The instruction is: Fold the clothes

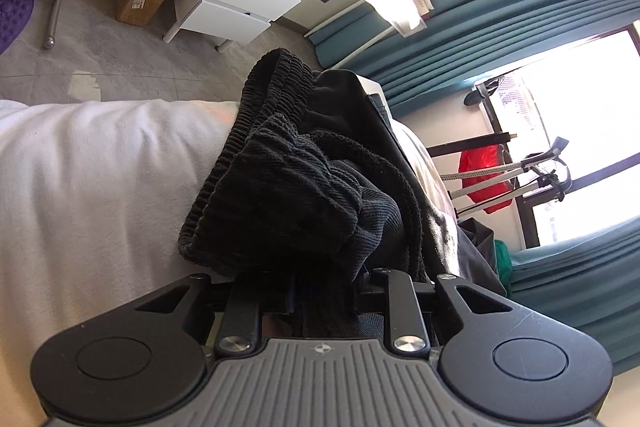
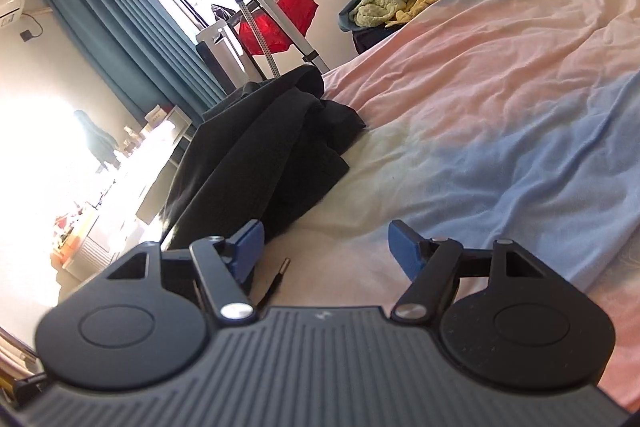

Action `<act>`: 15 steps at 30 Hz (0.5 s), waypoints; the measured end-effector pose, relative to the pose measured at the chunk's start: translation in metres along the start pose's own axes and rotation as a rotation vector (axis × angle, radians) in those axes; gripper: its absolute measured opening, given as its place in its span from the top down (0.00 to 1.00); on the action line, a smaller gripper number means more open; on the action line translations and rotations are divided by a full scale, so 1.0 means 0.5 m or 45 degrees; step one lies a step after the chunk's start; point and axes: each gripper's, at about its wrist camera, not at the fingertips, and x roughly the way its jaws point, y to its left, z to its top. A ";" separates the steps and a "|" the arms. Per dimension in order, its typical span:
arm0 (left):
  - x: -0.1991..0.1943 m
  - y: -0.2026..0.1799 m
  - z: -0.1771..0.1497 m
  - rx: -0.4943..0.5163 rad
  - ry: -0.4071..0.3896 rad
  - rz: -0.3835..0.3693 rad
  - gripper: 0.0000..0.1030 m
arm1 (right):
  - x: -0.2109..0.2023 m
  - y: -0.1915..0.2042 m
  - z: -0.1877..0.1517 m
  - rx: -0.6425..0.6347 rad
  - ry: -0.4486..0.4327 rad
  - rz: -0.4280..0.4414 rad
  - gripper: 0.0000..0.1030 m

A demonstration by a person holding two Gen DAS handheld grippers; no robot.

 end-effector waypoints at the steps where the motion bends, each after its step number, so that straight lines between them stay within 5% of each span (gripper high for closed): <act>1: 0.002 -0.001 0.001 0.008 -0.008 0.000 0.75 | 0.031 0.004 0.022 0.027 0.007 -0.003 0.32; 3: 0.014 -0.001 0.005 0.008 -0.027 -0.004 0.75 | 0.092 0.016 0.060 0.086 0.013 -0.010 0.41; 8: 0.040 0.013 0.017 -0.033 -0.038 -0.037 0.73 | 0.227 0.077 0.115 0.138 -0.033 0.022 0.41; 15: 0.071 0.031 0.024 -0.052 -0.045 -0.049 0.73 | 0.410 0.149 0.123 0.050 -0.028 -0.138 0.41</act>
